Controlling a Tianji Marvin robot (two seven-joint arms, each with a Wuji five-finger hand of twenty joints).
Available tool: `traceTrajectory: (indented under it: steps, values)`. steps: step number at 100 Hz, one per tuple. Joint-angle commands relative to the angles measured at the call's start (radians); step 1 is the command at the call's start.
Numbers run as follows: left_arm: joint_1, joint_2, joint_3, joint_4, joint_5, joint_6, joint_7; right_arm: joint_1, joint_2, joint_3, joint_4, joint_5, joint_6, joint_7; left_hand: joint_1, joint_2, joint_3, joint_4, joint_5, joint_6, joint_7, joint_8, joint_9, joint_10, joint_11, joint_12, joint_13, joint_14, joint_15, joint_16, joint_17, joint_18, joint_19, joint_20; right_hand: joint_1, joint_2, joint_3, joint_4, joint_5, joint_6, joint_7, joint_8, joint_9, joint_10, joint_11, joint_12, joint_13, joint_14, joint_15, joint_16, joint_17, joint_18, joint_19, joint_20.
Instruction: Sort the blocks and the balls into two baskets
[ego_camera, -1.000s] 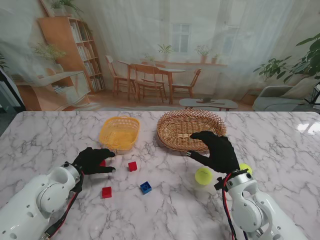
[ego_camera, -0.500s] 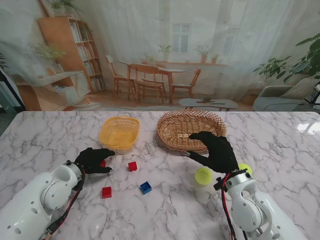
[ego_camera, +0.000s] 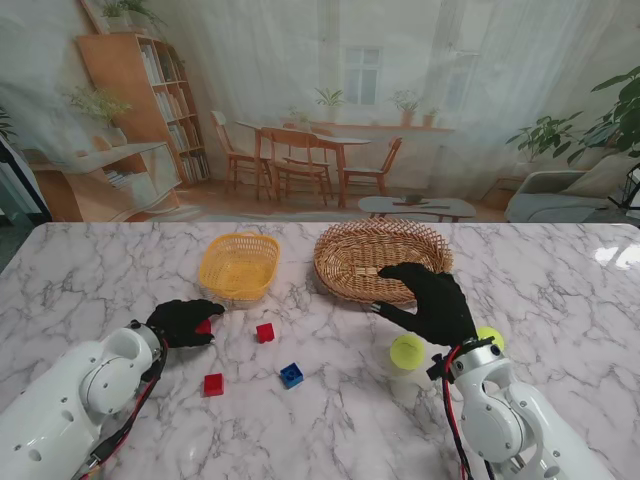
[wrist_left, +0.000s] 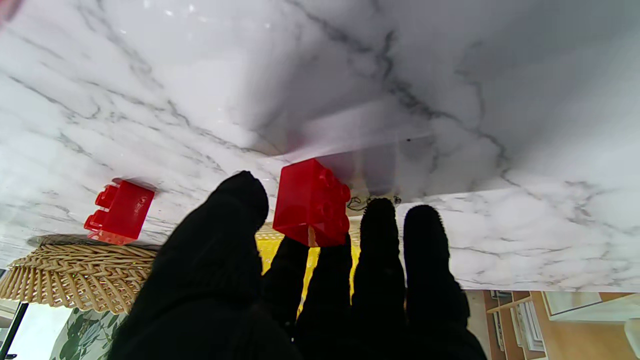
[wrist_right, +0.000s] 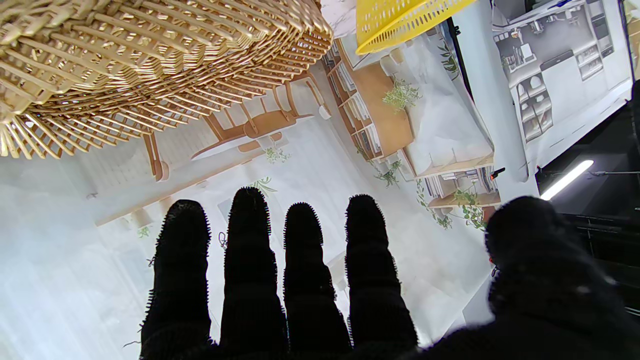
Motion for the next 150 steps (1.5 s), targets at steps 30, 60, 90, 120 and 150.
traceTrajectory:
  steps: [30,60,90,120,150]
  values:
    - [0.000,0.006,0.011,-0.004,0.041,0.009,-0.051,0.002,0.000,-0.004,0.007,-0.001,0.002,0.003,0.094,0.003,-0.039,-0.036,-0.013,-0.022,0.180,0.148,0.058,-0.036,0.141,0.163,0.067,-0.022,0.139,0.194,0.075,-0.053,0.120,0.050,0.012,0.029,-0.007,0.024,0.006,-0.022,-0.006,0.006,0.006,0.006,-0.012,0.007,0.021,0.006,-0.046,0.015,-0.014,0.019,-0.008,0.013]
    - [-0.003,0.005,0.024,0.014,0.085,0.005,0.008,0.005,0.000,-0.007,0.009,-0.003,0.005,0.003,0.148,-0.039,-0.002,-0.054,-0.042,-0.067,0.398,0.352,0.153,-0.062,0.188,0.531,0.138,-0.037,0.237,0.525,0.134,-0.062,0.218,0.110,0.011,0.030,-0.007,0.024,0.003,-0.022,-0.007,0.005,0.006,0.006,-0.013,0.007,0.020,0.007,-0.047,0.015,-0.017,0.019,-0.010,0.013]
    - [-0.004,0.007,0.029,0.021,0.110,-0.002,0.027,0.009,0.001,-0.010,0.012,-0.006,0.007,0.005,0.220,-0.043,-0.023,-0.051,-0.022,-0.105,0.494,0.408,0.284,-0.080,0.065,0.690,0.195,-0.036,0.261,0.586,0.173,-0.056,0.260,0.128,0.011,0.030,-0.007,0.024,0.001,-0.021,-0.008,0.005,0.005,0.008,-0.013,0.007,0.020,0.008,-0.047,0.015,-0.018,0.020,-0.010,0.013]
    - [0.033,0.007,-0.031,-0.047,0.126,-0.034,0.009,0.007,0.001,-0.009,0.010,-0.006,0.009,0.004,0.220,-0.042,-0.026,-0.049,0.022,-0.123,0.536,0.411,0.346,-0.092,0.067,0.696,0.242,-0.032,0.273,0.560,0.213,-0.045,0.279,0.131,0.006,0.034,-0.009,0.023,0.000,-0.021,-0.009,0.005,0.003,0.006,-0.013,0.006,0.017,0.007,-0.048,0.015,-0.019,0.019,-0.011,0.012]
    - [0.049,0.005,-0.116,-0.140,0.145,-0.112,-0.001,0.008,0.001,-0.011,0.009,-0.005,0.012,0.008,0.221,-0.034,-0.027,-0.049,0.036,-0.132,0.544,0.394,0.360,-0.090,0.057,0.693,0.248,-0.025,0.270,0.543,0.219,-0.038,0.280,0.127,0.006,0.033,-0.009,0.023,-0.001,-0.022,-0.010,0.005,0.002,0.007,-0.014,0.006,0.017,0.008,-0.048,0.015,-0.018,0.019,-0.011,0.013]
